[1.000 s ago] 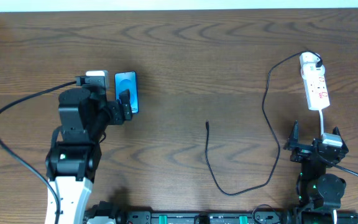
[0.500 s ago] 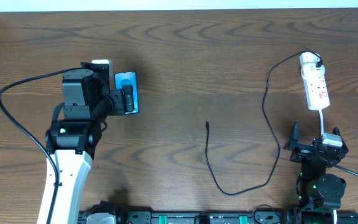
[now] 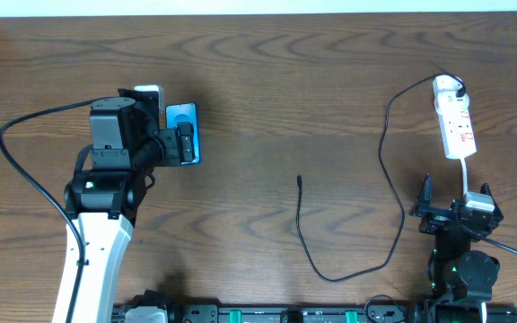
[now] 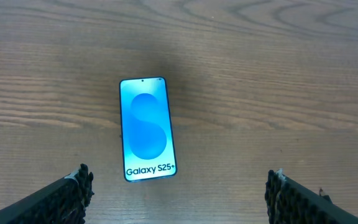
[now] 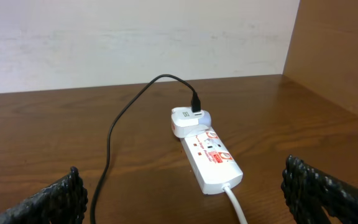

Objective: Plug charger to phone and switch on socket
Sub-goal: 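Move the left gripper forward over the blue phone, then lower the left gripper onto the phone's top edge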

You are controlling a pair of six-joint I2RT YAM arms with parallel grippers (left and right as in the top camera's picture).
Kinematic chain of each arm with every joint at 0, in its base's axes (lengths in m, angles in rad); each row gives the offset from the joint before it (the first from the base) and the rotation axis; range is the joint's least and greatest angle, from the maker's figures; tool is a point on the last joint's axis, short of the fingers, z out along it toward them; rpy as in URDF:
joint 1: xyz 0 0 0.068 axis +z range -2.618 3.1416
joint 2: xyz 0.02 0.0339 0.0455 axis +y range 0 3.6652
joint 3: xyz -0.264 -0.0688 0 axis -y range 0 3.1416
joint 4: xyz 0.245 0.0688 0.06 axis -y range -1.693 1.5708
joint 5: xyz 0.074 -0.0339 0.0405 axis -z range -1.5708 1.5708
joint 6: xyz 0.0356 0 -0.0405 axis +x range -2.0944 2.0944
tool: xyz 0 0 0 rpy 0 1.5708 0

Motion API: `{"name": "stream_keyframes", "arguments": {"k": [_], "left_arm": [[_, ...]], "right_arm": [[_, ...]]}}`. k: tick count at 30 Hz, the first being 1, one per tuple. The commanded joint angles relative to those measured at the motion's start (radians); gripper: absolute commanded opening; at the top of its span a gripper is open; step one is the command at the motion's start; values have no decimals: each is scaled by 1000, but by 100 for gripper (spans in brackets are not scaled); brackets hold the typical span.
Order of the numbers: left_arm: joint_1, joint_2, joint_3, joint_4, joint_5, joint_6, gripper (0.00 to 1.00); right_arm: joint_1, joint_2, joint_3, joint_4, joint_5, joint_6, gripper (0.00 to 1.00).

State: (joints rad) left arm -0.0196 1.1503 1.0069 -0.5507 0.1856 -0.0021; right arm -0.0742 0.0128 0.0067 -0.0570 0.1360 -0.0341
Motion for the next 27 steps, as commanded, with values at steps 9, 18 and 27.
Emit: {"name": "stream_keyframes", "arguments": {"k": [9,18,27], "left_arm": [[6,107,198,-141,13,-101,90],[6,406,586,-320,5,-127,90],[0,640,771,-447,-101,-126,91]], "right_arm": [[6,-6,-1,-3,15,-8,99],[6,-6,-1,-3,15,-8,99],[6,-6,-1,-3,15,-8,99]]}}
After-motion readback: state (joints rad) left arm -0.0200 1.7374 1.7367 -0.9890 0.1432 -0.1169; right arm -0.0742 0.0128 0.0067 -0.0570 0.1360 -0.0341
